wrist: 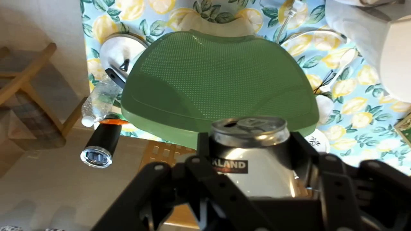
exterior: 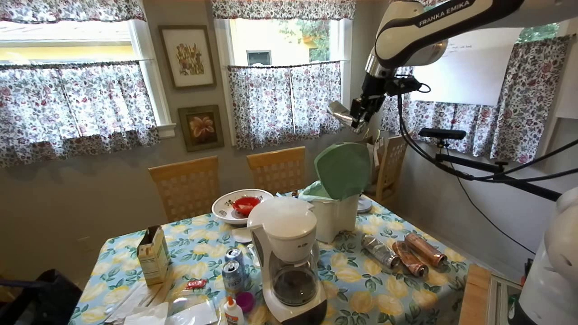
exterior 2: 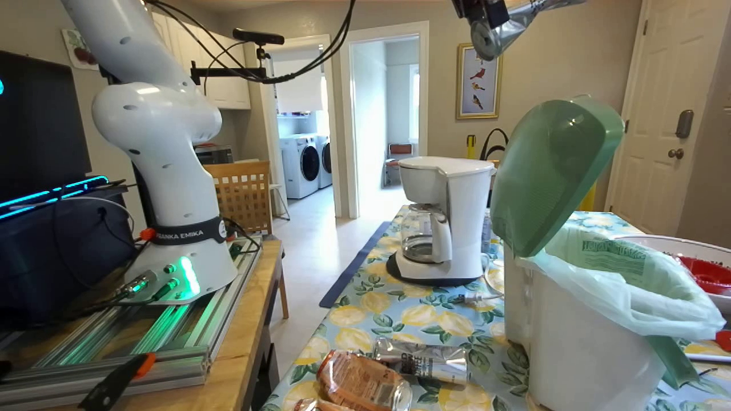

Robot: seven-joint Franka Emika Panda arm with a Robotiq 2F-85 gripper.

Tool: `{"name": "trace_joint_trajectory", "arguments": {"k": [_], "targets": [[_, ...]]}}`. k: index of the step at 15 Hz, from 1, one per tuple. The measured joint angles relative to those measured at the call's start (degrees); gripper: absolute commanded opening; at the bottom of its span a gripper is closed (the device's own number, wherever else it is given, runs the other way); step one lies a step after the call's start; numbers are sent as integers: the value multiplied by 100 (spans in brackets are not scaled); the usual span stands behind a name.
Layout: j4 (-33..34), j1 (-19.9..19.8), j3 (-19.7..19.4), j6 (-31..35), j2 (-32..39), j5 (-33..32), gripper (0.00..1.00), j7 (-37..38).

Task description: Put one silver can in the bin then close the bin.

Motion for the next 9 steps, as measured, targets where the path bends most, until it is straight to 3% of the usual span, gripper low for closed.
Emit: {"name": "trace_joint_trajectory", "arguments": {"k": [9], "targets": [[776, -19, -339, 397, 932, 449, 37, 4]]}}
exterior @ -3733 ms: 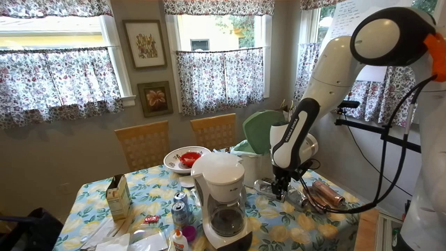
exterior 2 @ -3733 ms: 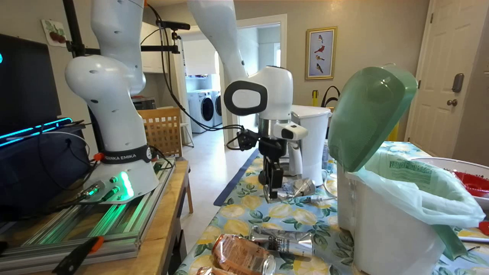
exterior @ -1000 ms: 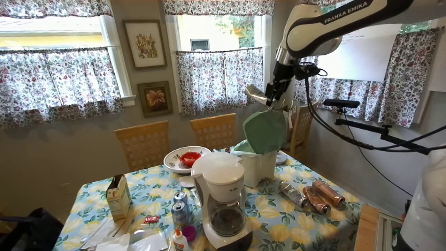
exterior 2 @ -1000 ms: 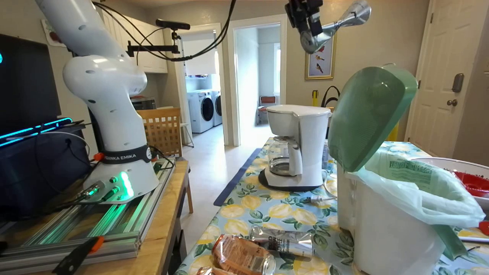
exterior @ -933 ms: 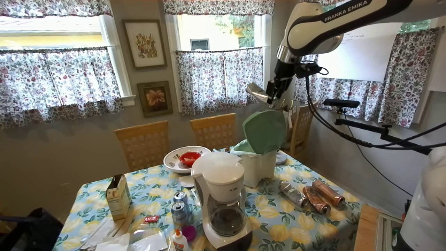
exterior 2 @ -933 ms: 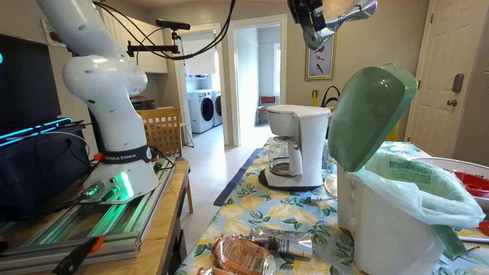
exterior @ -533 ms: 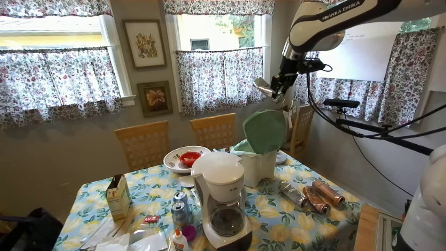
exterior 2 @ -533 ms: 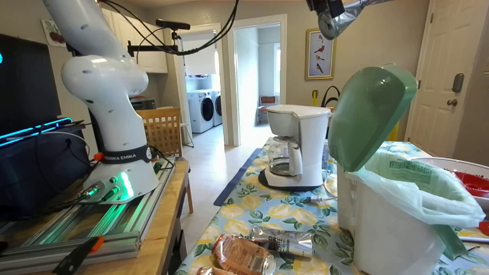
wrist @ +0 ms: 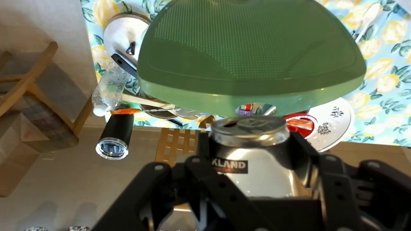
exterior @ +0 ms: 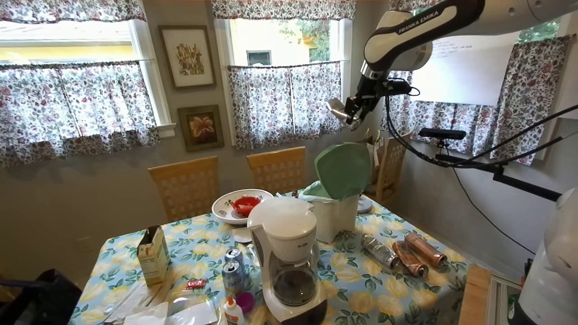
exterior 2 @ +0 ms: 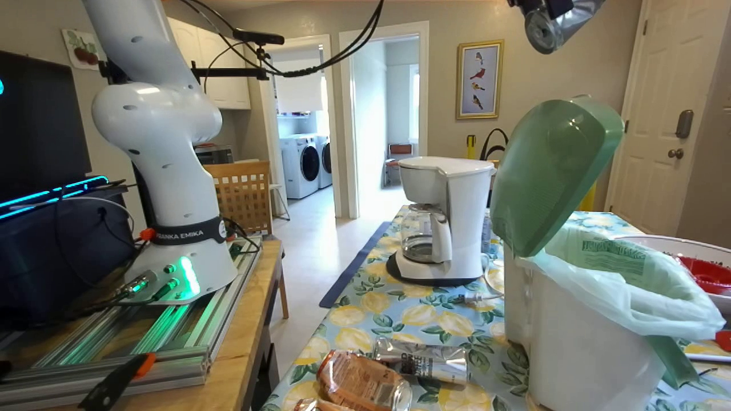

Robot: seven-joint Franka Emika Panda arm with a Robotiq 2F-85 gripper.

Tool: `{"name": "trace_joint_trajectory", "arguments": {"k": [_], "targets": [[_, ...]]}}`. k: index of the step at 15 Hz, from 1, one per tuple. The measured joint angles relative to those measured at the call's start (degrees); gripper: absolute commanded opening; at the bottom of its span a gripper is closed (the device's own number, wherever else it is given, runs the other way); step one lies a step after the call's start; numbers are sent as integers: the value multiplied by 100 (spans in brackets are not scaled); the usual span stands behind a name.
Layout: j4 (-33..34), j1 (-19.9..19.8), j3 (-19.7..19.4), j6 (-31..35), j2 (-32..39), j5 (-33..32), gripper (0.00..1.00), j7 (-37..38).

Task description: Put one silver can in the bin then close the bin.

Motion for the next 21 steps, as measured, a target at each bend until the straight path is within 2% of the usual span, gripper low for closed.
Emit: {"name": "trace_joint_trajectory", "arguments": {"k": [8, 21], "targets": [[564, -10, -18, 400, 814, 415, 37, 0], [1048, -56, 75, 424, 1629, 615, 37, 76]]}}
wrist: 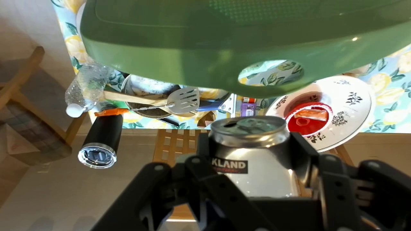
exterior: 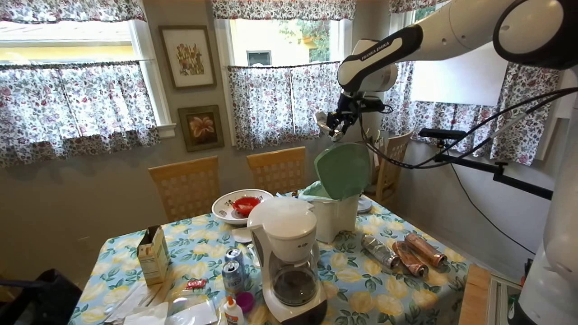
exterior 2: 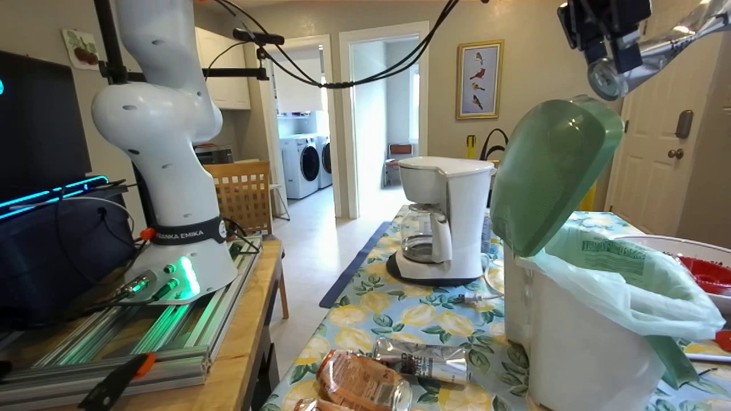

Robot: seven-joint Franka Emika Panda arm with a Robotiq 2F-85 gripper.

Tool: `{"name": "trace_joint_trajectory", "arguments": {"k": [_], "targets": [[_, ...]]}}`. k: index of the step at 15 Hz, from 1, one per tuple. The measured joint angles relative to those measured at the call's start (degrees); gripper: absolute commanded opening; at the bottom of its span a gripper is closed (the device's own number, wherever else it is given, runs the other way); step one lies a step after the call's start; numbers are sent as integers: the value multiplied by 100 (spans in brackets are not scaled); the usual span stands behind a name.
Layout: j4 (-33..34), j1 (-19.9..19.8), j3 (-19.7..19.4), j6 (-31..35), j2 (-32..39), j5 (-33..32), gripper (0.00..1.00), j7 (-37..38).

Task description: Put one silver can in the bin then close the bin.

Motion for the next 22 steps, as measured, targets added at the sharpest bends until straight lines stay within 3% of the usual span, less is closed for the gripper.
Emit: {"name": "trace_joint_trajectory", "arguments": {"k": [17, 18, 19, 21, 22], "targets": [[189, -16, 137, 0, 349, 8, 37, 239], [189, -16, 141, 0, 355, 8, 72, 244], [189, -16, 144, 0, 362, 8, 89, 248], [189, -16, 151, 0, 374, 8, 100, 262], [189, -16, 157, 0, 374, 8, 100, 264]]}}
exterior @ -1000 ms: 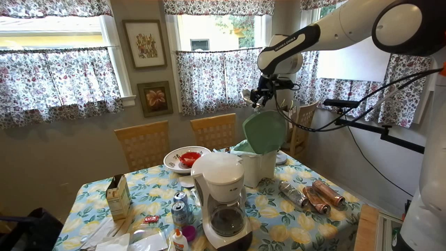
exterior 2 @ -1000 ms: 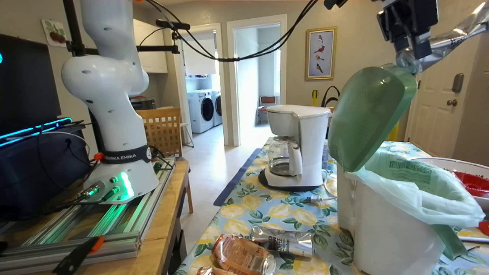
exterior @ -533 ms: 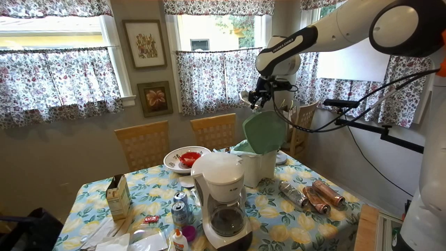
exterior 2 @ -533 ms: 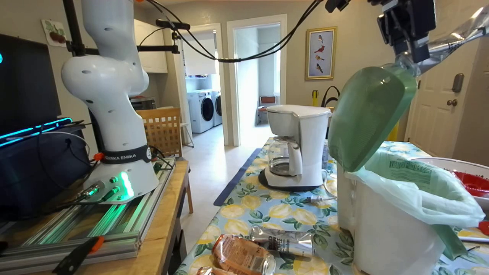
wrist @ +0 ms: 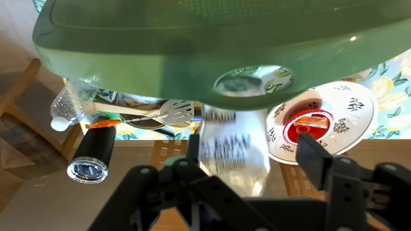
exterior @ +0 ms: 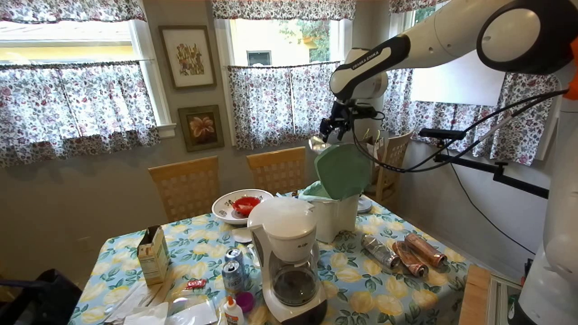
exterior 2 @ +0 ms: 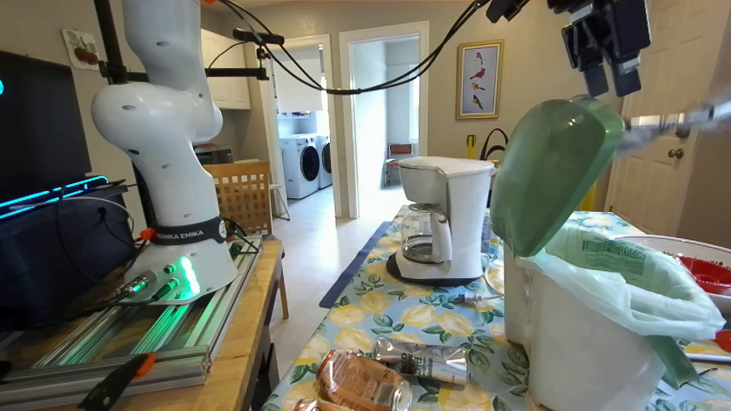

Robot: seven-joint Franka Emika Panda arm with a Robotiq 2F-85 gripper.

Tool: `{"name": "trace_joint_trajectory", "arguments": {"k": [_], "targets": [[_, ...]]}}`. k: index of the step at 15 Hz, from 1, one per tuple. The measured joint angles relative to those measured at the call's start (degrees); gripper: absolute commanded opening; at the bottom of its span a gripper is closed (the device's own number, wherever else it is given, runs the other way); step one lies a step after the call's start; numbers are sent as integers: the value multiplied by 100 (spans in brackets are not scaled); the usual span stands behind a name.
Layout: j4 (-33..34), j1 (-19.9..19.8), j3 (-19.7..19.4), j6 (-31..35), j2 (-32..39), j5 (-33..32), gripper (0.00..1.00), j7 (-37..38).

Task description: Put one silver can in the bin then close the bin.

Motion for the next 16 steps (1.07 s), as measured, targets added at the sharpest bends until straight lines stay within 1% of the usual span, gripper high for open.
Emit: {"name": "trace_joint_trajectory", "arguments": {"k": [11, 16], "targets": [[65, 4, 36, 0, -24, -1, 100, 32], [64, 16, 88, -32, -139, -1, 100, 281]]}}
